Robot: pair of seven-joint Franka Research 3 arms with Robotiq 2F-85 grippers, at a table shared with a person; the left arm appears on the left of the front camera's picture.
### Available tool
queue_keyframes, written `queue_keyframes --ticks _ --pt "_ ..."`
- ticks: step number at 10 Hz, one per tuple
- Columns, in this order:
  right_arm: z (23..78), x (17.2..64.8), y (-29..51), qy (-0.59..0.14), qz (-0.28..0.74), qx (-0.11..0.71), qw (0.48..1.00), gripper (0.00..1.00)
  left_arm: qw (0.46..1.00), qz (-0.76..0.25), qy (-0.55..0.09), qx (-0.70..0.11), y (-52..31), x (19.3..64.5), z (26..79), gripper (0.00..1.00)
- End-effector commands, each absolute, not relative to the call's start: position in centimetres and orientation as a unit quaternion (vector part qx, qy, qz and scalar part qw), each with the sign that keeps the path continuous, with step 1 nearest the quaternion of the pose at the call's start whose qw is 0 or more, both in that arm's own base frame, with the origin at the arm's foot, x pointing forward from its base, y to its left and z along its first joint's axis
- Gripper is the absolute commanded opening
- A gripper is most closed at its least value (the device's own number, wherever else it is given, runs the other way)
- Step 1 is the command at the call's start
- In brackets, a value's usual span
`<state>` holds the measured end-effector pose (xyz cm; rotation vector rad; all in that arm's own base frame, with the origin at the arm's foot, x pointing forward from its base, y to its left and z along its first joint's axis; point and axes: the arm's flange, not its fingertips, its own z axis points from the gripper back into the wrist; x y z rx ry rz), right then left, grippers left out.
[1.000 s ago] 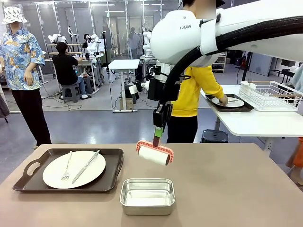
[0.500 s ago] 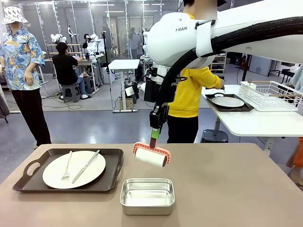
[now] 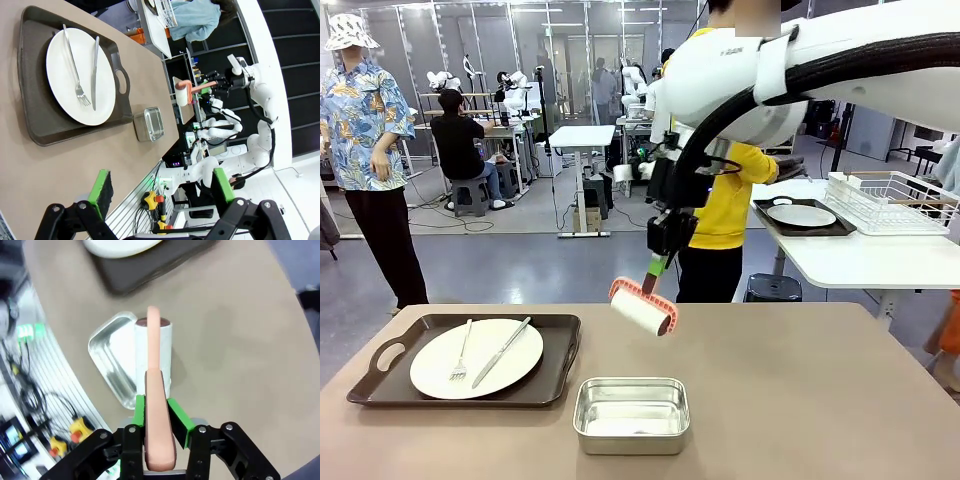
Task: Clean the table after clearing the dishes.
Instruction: When the left (or right) Handle tray is removed, use the left hand (or right hand) to clean the left (or right) side of the table with the Lint Roller.
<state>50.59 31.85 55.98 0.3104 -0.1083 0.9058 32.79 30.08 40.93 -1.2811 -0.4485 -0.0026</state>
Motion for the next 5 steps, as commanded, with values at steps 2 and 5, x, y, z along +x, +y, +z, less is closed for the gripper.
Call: queue_keyframes --ticks 2,5 --pt "55.0 49.3 26.7 -0.110 0.278 0.169 0.939 0.23 0.777 -0.004 -0.210 -0.593 30.2 32.6 41.0 1.00" --pt "52.3 50.1 20.6 -0.141 0.121 0.245 0.952 0.23 0.777 -0.004 -0.210 -0.593 30.2 32.6 41.0 1.00"
